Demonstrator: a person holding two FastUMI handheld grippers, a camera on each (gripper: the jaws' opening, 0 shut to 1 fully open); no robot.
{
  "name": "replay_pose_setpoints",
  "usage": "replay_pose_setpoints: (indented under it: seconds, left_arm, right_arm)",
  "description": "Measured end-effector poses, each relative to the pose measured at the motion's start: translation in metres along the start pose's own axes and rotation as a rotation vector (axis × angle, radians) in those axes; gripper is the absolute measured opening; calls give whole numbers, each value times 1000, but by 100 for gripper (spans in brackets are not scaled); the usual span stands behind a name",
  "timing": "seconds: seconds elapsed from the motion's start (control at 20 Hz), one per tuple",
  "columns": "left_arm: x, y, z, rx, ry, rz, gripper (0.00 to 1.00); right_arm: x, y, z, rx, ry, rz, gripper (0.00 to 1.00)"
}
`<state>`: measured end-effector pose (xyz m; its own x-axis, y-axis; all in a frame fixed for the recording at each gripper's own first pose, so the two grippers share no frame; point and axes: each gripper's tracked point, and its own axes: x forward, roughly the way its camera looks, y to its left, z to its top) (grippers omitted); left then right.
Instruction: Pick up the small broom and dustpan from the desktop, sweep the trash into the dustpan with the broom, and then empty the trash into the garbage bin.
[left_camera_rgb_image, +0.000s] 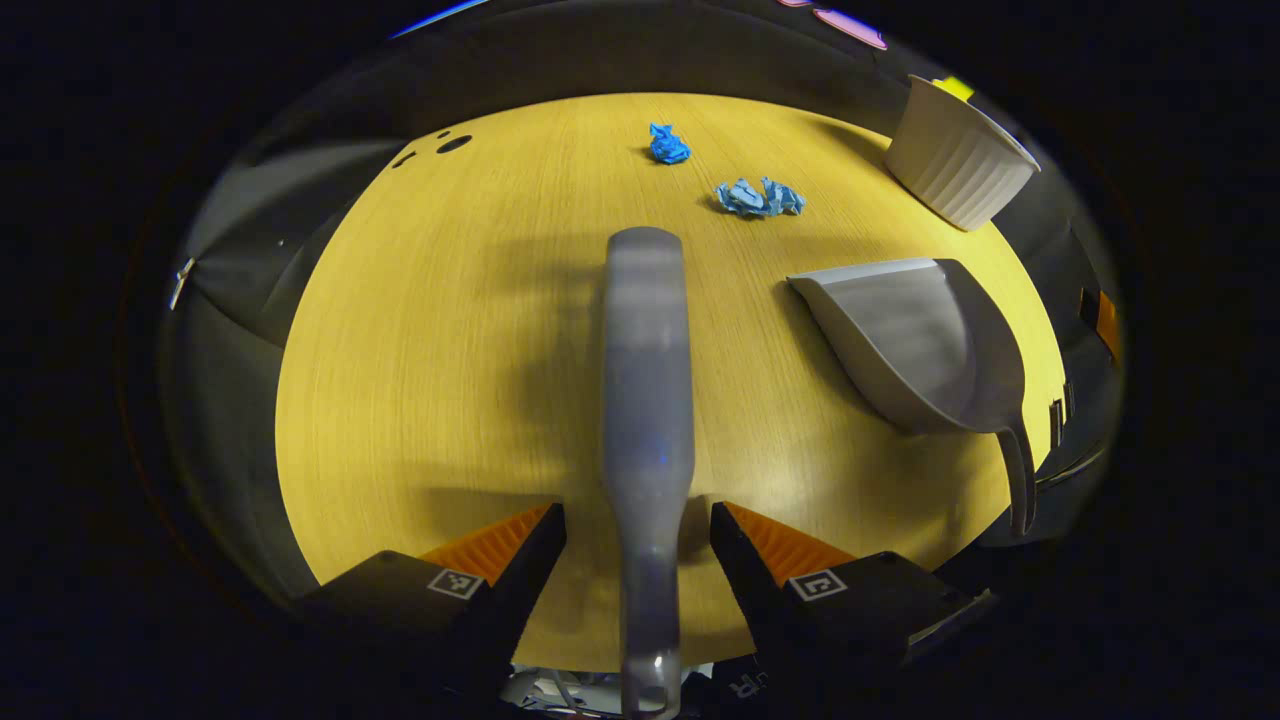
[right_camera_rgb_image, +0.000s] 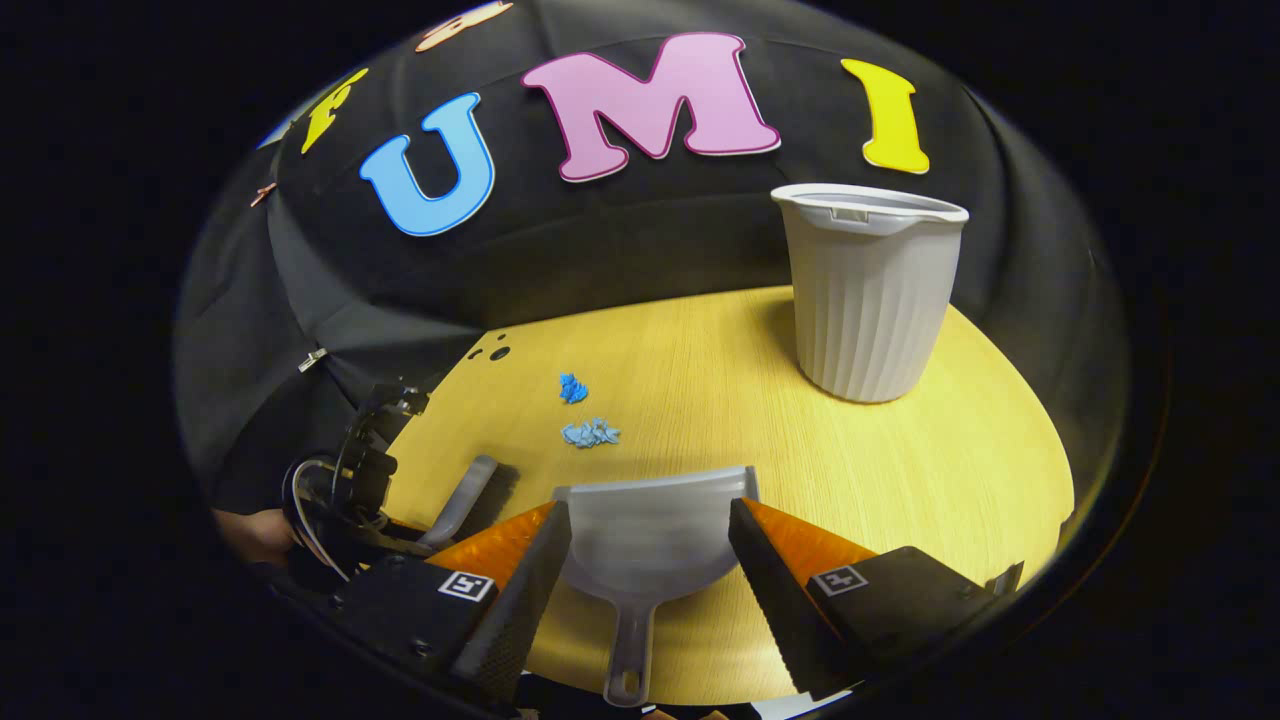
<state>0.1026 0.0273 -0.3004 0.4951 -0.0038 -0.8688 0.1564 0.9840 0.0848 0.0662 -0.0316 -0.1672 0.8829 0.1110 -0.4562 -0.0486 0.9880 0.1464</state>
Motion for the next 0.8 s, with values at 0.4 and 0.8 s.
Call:
replay_pose_setpoints:
  seconds: [0.4, 0.8]
  left_arm:
    - [6, -8, 3, 58, 8, -21, 75]
    - [8, -1, 8, 33, -92, -20, 30]
  right_arm:
    - [-2, -2, -25, 33, 89, -3, 99]
    - [6, 9, -76, 140, 293, 29, 99]
